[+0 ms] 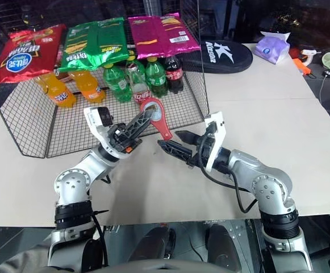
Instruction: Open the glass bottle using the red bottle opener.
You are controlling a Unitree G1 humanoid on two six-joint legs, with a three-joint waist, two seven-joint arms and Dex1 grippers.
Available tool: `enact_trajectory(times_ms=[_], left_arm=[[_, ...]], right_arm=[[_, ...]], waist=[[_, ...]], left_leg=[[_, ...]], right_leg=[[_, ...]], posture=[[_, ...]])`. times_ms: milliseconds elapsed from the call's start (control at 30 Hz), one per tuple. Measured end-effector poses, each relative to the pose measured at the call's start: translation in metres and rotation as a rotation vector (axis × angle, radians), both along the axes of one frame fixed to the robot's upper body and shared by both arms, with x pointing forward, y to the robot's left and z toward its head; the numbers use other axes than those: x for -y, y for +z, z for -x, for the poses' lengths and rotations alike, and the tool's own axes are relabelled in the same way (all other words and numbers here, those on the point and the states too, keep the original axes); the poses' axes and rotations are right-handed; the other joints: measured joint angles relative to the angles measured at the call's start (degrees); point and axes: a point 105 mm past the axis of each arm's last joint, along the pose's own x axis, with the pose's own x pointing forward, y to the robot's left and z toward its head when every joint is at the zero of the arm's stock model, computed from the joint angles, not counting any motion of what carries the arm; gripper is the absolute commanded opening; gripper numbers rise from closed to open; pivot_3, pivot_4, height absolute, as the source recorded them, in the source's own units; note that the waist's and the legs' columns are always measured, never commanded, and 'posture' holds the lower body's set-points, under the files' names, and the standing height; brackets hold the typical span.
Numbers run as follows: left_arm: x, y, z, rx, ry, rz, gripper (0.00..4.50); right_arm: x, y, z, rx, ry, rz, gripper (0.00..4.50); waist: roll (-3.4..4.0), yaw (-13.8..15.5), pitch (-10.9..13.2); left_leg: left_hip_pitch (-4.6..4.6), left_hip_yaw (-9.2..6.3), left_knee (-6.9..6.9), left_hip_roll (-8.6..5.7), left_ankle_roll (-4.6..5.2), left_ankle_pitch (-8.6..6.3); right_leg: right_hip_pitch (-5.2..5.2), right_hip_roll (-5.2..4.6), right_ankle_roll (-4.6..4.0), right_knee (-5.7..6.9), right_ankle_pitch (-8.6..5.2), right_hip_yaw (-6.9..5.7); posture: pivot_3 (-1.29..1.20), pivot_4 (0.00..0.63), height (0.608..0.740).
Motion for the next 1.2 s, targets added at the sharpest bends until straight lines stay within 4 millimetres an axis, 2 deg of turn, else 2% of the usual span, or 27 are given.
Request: enact_trajectory(times_ms=[167,200,267,333,433,467,500,833,1200], left_arm=[[-0.003,-0.002,-0.003,-0.005,0.007,-0.001,0.03],[-0.002,-0.002,-0.003,-0.002,0.0,-0.002,0.0],[0.001,-0.002,-0.002,-0.001,-0.014,-0.005,0.0],[0.003,-0.004,-0.002,-0.005,-0.022,-0.008,0.0],[0.005,-0.005,-0.001,-0.006,-0.031,-0.004,0.0],[0.006,-0.005,-0.001,-0.006,-0.035,-0.001,0.0],[0.005,-0.006,0.0,-0.008,-0.036,0.005,0.0],[0.003,-0.01,0.003,0.003,-0.045,-0.007,0.0],[0.006,-0.014,-0.002,-0.007,-0.041,-0.019,0.0]], right_arm=[[-0.002,0.004,0.0,0.007,0.007,-0.003,4.5],[-0.003,0.005,0.0,0.008,0.008,-0.006,3.94],[-0.003,0.006,0.0,0.01,0.015,-0.008,3.17],[-0.004,0.007,0.001,0.01,0.023,-0.006,2.05],[-0.003,0.005,-0.001,0.007,0.014,0.013,0.63],[-0.002,0.004,-0.001,0.008,0.011,0.019,0.25],[-0.003,0.005,0.0,0.008,0.025,0.015,0.05],[-0.007,0.002,0.003,-0.009,0.048,0.022,0.05],[-0.007,-0.002,0.001,-0.017,0.04,0.034,0.05]], waist=[[0.0,-0.03,0.0],[0.0,-0.05,0.0],[0.0,-0.06,0.0],[0.0,-0.07,0.0],[0.0,-0.08,0.0],[0.0,-0.07,0.0],[0.0,-0.08,0.0],[0.0,-0.99,0.0],[0.0,-1.07,0.0]], left_leg=[[0.0,0.0,0.0,0.0,0.0,0.0],[0.0,0.0,0.0,0.0,0.0,0.0],[0.0,0.0,0.0,0.0,0.0,0.0],[0.0,0.0,0.0,0.0,0.0,0.0],[0.0,0.0,0.0,0.0,0.0,0.0],[0.0,0.0,0.0,0.0,0.0,0.0],[0.0,0.0,0.0,0.0,0.0,0.0],[0.0,0.0,-0.01,0.01,0.0,0.0],[0.0,0.0,-0.01,0.01,0.0,0.0]], right_leg=[[0.0,0.02,0.0,0.0,0.0,0.0],[0.0,0.01,0.0,0.0,0.0,0.0],[0.0,0.02,0.0,0.0,0.0,0.0],[0.0,0.02,0.0,0.0,0.0,0.0],[0.0,0.01,0.0,0.0,0.0,0.0],[0.0,0.01,0.0,-0.01,0.0,0.0],[0.0,0.02,0.0,-0.01,0.0,0.0],[0.0,0.02,0.0,0.0,0.0,0.0],[0.0,0.02,0.0,0.0,0.0,0.0]], posture=[[0.0,0.15,0.74],[0.0,0.15,0.74],[0.0,0.15,0.74],[0.0,0.15,0.74],[0.0,0.15,0.74],[0.0,0.15,0.74],[0.0,0.15,0.74],[0.0,0.15,0.74],[0.0,0.15,0.74]])
